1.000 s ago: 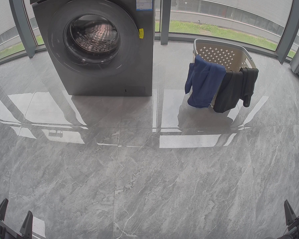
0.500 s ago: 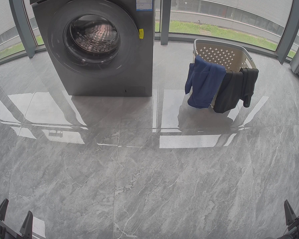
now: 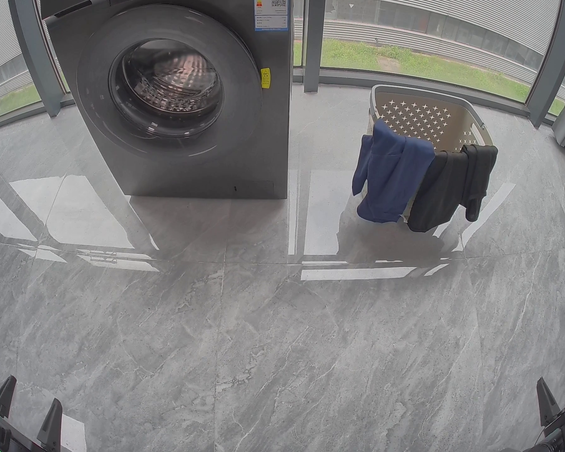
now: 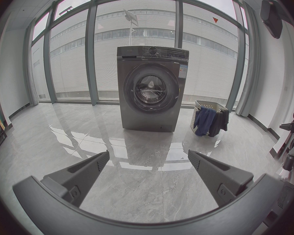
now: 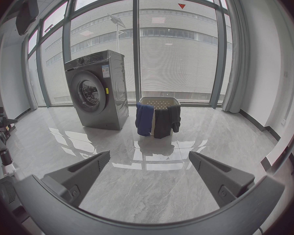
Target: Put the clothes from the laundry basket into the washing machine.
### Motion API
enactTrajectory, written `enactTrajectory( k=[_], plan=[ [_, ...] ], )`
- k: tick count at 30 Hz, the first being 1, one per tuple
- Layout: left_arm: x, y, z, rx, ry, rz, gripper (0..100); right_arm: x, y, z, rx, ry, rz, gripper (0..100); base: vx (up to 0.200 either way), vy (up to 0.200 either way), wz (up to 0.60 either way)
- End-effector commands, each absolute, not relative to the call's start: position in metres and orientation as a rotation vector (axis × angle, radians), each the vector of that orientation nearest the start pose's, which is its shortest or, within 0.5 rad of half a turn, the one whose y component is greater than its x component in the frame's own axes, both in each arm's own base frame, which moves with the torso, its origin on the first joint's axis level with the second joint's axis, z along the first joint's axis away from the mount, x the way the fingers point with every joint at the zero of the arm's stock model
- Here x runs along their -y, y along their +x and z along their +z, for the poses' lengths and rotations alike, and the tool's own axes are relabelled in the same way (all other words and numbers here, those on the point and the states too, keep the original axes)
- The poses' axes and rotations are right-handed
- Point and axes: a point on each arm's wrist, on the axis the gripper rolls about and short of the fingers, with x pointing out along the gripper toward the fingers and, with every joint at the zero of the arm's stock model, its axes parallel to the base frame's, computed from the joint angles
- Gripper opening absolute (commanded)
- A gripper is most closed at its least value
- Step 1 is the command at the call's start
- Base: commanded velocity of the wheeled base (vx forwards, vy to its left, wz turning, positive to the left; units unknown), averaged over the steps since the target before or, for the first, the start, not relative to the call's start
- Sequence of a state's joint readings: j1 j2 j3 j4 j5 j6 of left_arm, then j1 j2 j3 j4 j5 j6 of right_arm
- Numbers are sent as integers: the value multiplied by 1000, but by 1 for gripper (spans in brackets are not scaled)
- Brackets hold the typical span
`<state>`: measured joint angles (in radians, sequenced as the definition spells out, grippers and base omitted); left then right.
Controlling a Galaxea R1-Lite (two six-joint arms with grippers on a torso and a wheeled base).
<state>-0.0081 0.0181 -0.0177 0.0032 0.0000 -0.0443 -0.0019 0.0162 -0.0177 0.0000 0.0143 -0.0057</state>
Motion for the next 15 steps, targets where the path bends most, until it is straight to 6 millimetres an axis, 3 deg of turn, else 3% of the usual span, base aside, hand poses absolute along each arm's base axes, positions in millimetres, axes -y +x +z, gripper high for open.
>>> enactTrajectory(
  k=[1,6,15],
  plan=[
    [0,-23,75,-3,-44,-8,100,0,-23,76,2,-6,12,100,0,0,-600],
    [0,-23,75,-3,-43,-8,100,0,-23,75,0,2,6,100,0,0,-120],
    [0,-23,75,-3,-44,-8,100,0,-23,75,0,0,6,100,200,0,0]
  ],
)
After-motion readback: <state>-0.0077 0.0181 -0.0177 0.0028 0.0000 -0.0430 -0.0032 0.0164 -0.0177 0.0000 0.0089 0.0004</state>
